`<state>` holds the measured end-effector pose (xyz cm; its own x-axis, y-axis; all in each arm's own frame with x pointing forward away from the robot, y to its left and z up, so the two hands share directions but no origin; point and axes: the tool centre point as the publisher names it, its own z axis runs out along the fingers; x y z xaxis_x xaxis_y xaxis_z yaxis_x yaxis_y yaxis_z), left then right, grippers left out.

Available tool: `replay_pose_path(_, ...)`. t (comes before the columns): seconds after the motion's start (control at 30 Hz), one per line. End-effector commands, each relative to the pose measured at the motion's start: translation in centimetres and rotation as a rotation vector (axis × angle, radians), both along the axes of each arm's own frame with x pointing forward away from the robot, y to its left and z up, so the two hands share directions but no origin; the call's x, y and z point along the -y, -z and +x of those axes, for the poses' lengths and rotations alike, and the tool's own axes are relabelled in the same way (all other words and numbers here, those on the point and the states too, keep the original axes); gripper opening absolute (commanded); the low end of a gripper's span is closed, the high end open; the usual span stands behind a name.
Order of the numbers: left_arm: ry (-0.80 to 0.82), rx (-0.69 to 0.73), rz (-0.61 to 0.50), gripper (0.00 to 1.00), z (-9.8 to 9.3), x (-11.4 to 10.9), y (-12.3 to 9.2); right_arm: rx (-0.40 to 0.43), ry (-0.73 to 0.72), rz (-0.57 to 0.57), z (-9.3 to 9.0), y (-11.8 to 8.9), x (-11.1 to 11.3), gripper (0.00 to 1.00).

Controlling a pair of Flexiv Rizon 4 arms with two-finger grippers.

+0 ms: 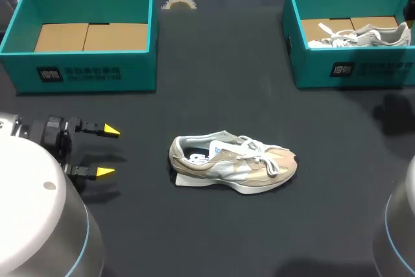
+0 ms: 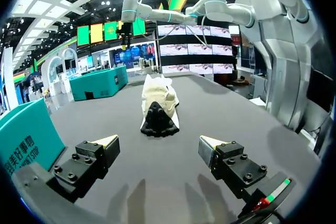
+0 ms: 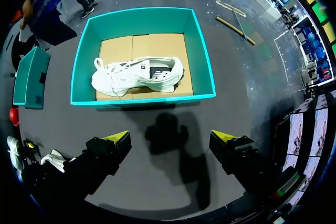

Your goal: Take the shoe out of the shoebox, open the shoe tongue, remove and reinsert the insole, then place the shoe into the shoebox

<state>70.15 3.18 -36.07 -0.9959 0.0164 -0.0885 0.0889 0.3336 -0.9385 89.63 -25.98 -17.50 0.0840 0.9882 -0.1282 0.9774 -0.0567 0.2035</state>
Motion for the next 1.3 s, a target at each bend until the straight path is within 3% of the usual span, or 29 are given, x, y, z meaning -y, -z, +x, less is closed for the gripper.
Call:
replay_pose_path(0.03, -0.007, -0.007, 0.002, 1.0, 0.0, 0.1, 0.1, -0.002, 0.002, -0.001, 0.1, 0.0, -0.1, 1.0)
replay_pose_path(0.63, -0.007, -0.095, 0.013, 1.0, 0.6, 0.5, 1.2, -0.002, 0.002, -0.001, 0.1, 0.0, -0.1, 1.0)
replay_pose_path(1.3, -0.011, -0.094, 0.045, 1.0, 0.9, 1.3, 1.3, -0.002, 0.002, -0.001, 0.1, 0.0, -0.1, 1.0)
